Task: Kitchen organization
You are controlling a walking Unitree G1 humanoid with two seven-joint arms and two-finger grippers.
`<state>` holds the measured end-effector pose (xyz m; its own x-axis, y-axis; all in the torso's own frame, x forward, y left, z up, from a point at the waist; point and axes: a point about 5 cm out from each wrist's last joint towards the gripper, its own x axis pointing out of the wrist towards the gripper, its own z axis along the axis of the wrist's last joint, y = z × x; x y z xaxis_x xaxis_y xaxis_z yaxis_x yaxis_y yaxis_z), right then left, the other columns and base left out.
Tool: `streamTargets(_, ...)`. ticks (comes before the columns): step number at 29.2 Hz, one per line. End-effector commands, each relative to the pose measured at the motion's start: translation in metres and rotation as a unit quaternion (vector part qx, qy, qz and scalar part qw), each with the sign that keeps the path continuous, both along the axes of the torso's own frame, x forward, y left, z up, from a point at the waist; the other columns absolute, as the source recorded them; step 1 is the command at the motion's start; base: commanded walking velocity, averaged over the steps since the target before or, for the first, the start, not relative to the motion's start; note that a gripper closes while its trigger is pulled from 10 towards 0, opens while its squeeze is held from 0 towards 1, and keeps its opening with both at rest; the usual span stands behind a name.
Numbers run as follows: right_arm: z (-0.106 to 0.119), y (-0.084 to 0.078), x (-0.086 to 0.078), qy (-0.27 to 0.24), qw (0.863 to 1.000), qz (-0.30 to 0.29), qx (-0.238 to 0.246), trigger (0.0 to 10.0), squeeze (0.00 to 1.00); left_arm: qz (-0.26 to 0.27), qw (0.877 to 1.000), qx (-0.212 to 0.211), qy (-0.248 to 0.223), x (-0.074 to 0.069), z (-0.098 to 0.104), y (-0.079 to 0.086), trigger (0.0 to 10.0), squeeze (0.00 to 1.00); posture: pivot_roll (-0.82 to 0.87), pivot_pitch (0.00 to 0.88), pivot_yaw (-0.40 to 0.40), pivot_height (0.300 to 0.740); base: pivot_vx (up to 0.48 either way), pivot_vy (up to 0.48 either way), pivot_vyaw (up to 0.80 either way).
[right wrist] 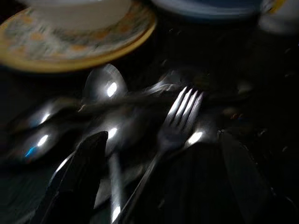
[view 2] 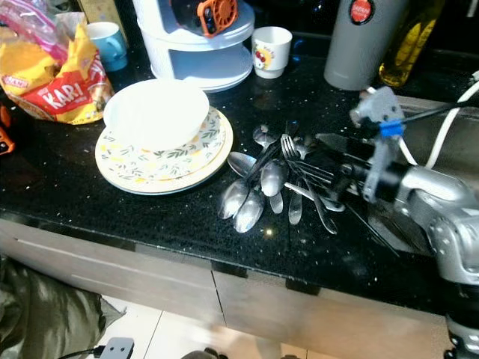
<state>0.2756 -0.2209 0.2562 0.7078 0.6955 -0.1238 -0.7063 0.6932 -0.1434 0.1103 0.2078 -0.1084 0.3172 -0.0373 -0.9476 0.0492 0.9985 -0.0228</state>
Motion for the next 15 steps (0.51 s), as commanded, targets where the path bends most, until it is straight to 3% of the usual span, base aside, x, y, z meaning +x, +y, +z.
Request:
streamTargets(1, 0.005, 0.000, -0.008, -0.007, 1.000, 0.016, -0.001, 10.0, 0.00, -0.004, 1.000, -0.002, 0.018, -0.010, -0.003, -0.002, 10.0, 0.00, 0.00, 0.117, -0.017, 0.740, 0.000, 0.000, 0.00)
streamTargets(6, 0.009, -0.006, -0.015, -0.002, 1.000, 0.015, 0.020, 10.0, 0.00, -0.010, 1.000, -0.001, 0.020, -0.011, -0.003, -0.002, 10.0, 0.00, -0.01, 0.122, -0.018, 0.740, 0.000, 0.000, 0.00)
streamTargets(15, -0.004, -0.029, -0.027, 0.047, 0.999, -0.002, 0.002, 10.0, 0.00, -0.016, 1.000, -0.001, 0.019, -0.010, -0.003, -0.005, 10.0, 0.00, -0.01, 0.121, -0.023, 0.740, 0.000, 0.000, 0.00)
